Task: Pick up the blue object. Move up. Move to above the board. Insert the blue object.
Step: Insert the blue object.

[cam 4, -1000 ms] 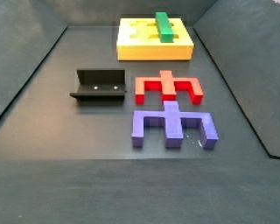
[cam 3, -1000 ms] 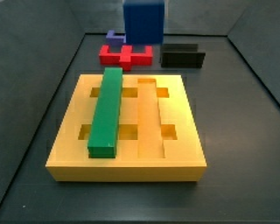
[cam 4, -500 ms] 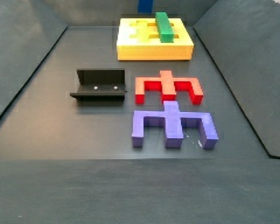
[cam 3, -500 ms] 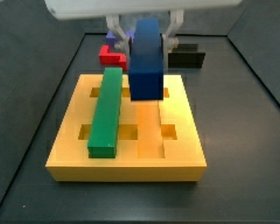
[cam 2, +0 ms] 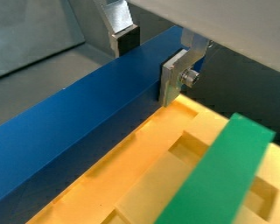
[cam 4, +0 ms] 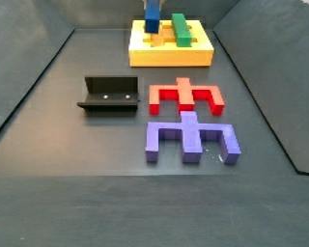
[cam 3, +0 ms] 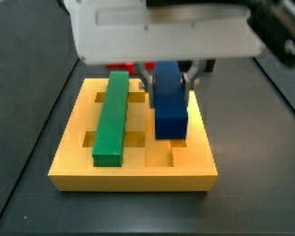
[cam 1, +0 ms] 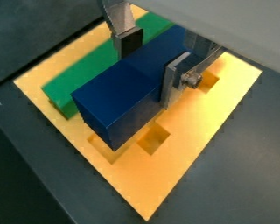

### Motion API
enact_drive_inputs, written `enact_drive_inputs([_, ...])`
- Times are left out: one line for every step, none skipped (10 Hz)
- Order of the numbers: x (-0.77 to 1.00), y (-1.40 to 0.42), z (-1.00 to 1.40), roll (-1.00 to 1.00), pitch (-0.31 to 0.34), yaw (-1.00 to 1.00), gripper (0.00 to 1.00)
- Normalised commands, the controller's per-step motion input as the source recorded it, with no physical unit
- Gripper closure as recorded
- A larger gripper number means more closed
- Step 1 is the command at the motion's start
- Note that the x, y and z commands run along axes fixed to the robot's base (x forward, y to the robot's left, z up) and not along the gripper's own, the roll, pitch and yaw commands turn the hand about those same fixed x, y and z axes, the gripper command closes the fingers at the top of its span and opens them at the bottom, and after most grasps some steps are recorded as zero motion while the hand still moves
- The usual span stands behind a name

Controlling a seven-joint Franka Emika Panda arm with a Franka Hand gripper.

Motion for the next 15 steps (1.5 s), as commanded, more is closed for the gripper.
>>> enact_drive_inputs([0.0, -0.13, -0.5, 0.3, 0.031, 0.29, 1.0])
enact_drive_inputs([0.01, -0.1, -0.45, 0.25, 0.02, 0.27, 1.0])
enact_drive_inputs([0.03, -0.11, -0.37, 0.27, 0.039, 0.22, 1.0])
enact_drive_inputs([0.0, -0.06, -0.29, 0.26, 0.036, 0.16, 1.0])
enact_drive_inputs([0.0, -0.06, -0.19, 0.19, 0.046, 0.07, 1.0])
enact_drive_inputs([0.03, -0.03, -0.14, 0.2, 0.099, 0.0, 1.0])
enact_drive_inputs([0.0, -0.01, -0.11, 0.22, 0.126, 0.0, 1.0])
enact_drive_inputs([0.01, 0.0, -0.09, 0.19, 0.126, 0.0, 1.0])
enact_drive_inputs([0.05, -0.02, -0.08, 0.18, 0.116, 0.0, 1.0])
enact_drive_inputs([0.07, -0.05, -0.06, 0.15, 0.099, 0.0, 1.0])
enact_drive_inputs([0.09, -0.07, -0.07, 0.13, 0.076, 0.0, 1.0])
enact_drive_inputs([0.12, -0.09, -0.07, 0.1, 0.067, 0.0, 1.0])
enact_drive_inputs([0.07, -0.08, -0.07, 0.1, 0.067, 0.0, 1.0])
enact_drive_inputs([0.0, -0.05, -0.06, 0.11, 0.077, -0.05, 1.0])
enact_drive_inputs([0.0, -0.01, -0.04, 0.09, 0.08, -0.08, 1.0])
